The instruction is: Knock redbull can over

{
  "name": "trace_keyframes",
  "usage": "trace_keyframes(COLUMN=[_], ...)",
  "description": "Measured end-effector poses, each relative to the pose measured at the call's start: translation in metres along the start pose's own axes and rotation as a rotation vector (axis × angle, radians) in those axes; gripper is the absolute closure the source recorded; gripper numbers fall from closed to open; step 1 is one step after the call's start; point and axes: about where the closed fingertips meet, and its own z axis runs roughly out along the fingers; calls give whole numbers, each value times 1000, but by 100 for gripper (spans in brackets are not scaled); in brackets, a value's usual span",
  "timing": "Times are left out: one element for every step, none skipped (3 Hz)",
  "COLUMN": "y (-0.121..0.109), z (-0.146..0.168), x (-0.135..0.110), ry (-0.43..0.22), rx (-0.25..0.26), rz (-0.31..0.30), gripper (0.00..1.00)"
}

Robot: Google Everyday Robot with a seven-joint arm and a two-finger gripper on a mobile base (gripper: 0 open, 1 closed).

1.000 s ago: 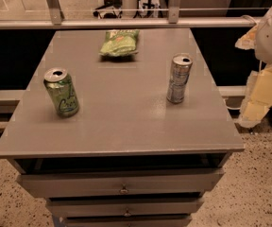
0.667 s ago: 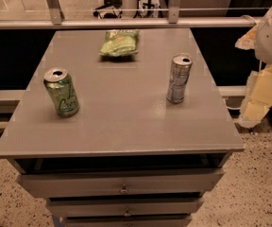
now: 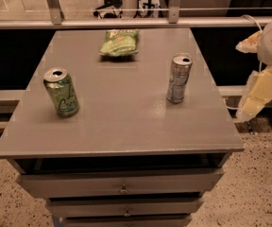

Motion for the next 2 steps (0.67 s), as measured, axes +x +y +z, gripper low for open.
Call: trace_keyframes(y=[-28,-51], z=[26,58], x=[-3,-26], ry=[-131,-367], rx=[15,34], rz=[19,77], gripper=[0,0])
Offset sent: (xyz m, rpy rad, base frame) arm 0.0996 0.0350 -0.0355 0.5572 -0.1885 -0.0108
